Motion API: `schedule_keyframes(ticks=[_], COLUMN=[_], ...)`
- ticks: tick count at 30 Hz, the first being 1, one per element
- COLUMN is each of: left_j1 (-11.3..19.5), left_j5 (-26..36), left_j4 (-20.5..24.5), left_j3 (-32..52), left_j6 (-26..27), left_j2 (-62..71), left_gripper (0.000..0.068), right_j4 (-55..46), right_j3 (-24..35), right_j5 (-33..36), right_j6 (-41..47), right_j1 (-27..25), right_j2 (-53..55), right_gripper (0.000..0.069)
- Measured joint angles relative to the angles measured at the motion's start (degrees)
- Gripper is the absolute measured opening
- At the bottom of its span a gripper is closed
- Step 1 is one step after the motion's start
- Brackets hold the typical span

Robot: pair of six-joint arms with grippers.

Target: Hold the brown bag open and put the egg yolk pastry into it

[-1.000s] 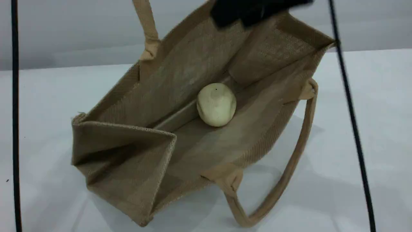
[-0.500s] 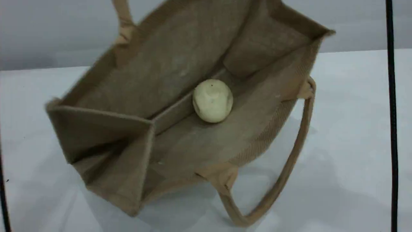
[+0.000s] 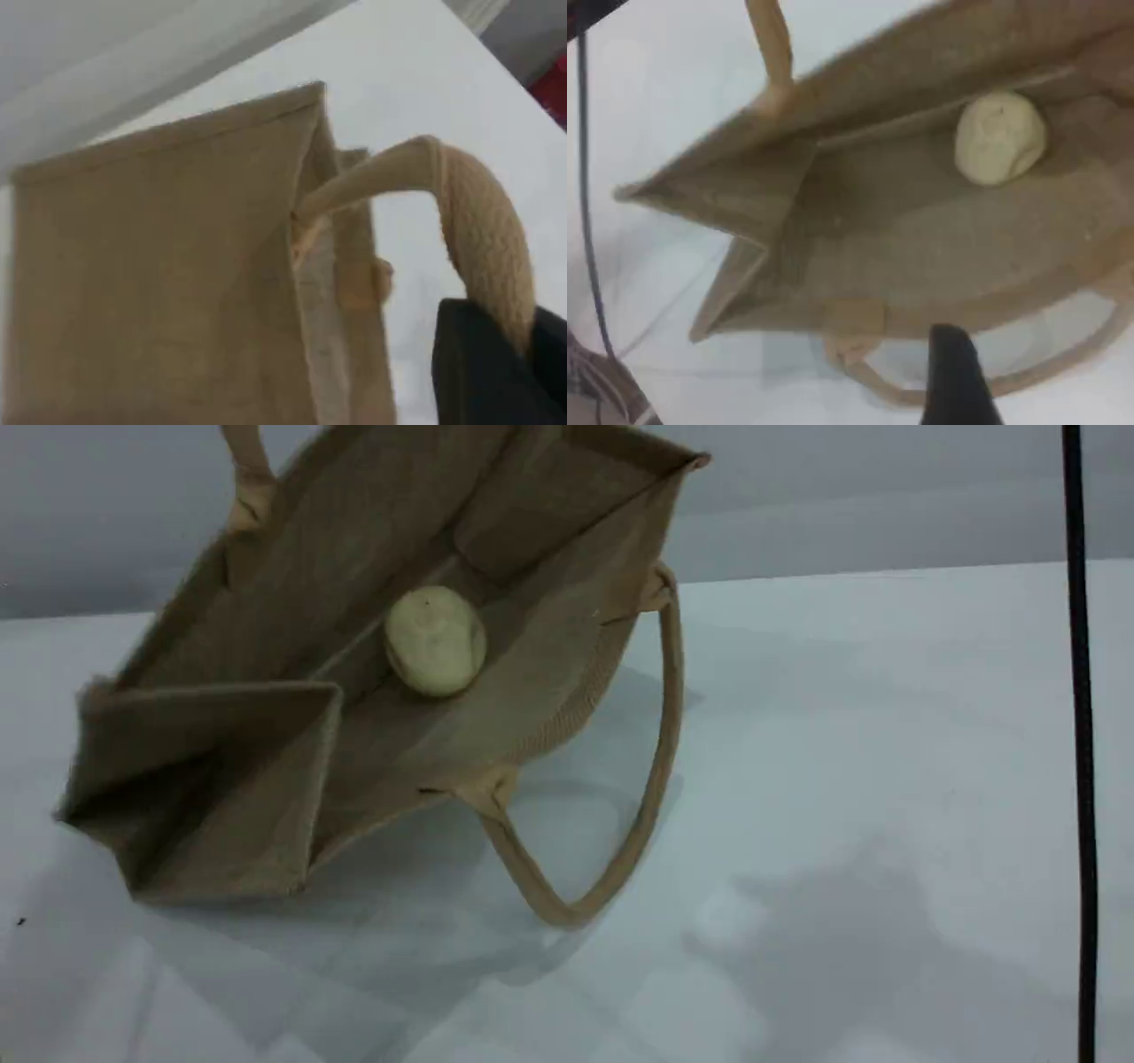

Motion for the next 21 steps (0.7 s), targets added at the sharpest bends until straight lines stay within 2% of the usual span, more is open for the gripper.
schedule_keyframes(ticks=[6,15,17,21], left_j1=[-1.33,-1.87,-2.78,-5.38], left_j5=[-0.65,-14.08,-16.31,-21.54], left_j4=[-2.42,-9.32,-10.82,-10.88], left_j3=[9.99,26.51,29.63,34.04], left_j6=[5.29,12.11,14.42,16.85], left_j2=[0.98,1.11,1.11,1.22], left_gripper=[0.0086,0.0086,0.0086,0.0086], right_j4=[0.11,-2.06,-3.79,-6.84], right_j3=[-0.05,-0.05,-0.05,-0.05], right_j5=[0.0,1.68,1.74,3.58], right_j6=[0.1,1.15,2.67,6.04], right_j1=[0.0,0.0,0.0,0.0], right_j2=[-3.08,-11.19,-13.01,-16.75], right_gripper=[0.0377,0.0377,0.0377,0.0377])
